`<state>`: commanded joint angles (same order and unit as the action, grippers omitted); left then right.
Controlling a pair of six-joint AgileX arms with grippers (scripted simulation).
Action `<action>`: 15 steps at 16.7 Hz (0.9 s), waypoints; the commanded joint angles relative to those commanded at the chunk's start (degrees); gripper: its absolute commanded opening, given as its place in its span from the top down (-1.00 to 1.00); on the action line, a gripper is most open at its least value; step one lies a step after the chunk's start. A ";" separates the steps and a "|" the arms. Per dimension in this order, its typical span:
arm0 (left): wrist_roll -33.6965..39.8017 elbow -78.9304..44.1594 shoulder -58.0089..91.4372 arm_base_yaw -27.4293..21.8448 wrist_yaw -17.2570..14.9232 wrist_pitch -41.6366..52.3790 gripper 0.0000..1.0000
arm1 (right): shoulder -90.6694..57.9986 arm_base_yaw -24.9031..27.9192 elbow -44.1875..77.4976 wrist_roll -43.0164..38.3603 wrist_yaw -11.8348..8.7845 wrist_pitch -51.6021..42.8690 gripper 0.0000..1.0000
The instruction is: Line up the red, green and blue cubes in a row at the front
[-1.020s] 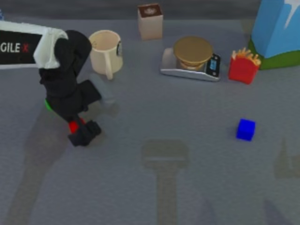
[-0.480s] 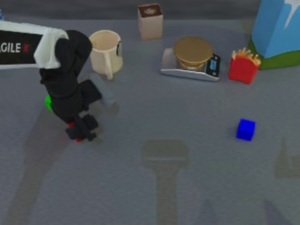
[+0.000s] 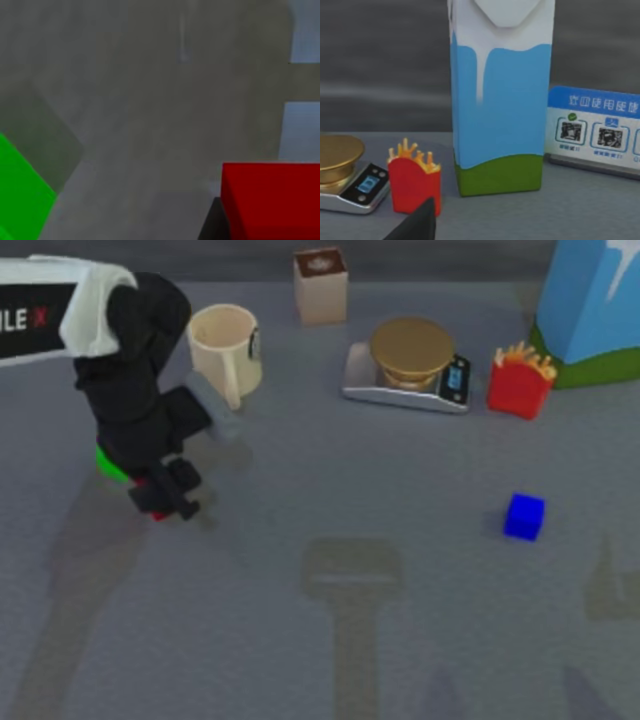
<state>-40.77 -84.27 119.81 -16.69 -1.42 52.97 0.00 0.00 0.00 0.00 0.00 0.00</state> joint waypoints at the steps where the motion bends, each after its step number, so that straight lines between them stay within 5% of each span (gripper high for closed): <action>1: 0.02 -1.22 -0.78 0.16 0.01 2.42 1.00 | 0.00 0.00 0.00 0.00 0.00 0.00 -1.00; 10: -0.32 -3.39 -3.67 -0.62 0.07 7.19 1.00 | 0.00 0.00 0.00 0.00 0.00 0.00 -1.00; 15: -3.58 4.56 -11.41 -10.31 0.08 6.63 1.00 | 0.00 0.00 0.00 0.00 0.00 0.00 -1.00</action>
<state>-44.35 -79.71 108.40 -26.99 -1.33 59.60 0.00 0.00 0.00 0.00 0.00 0.00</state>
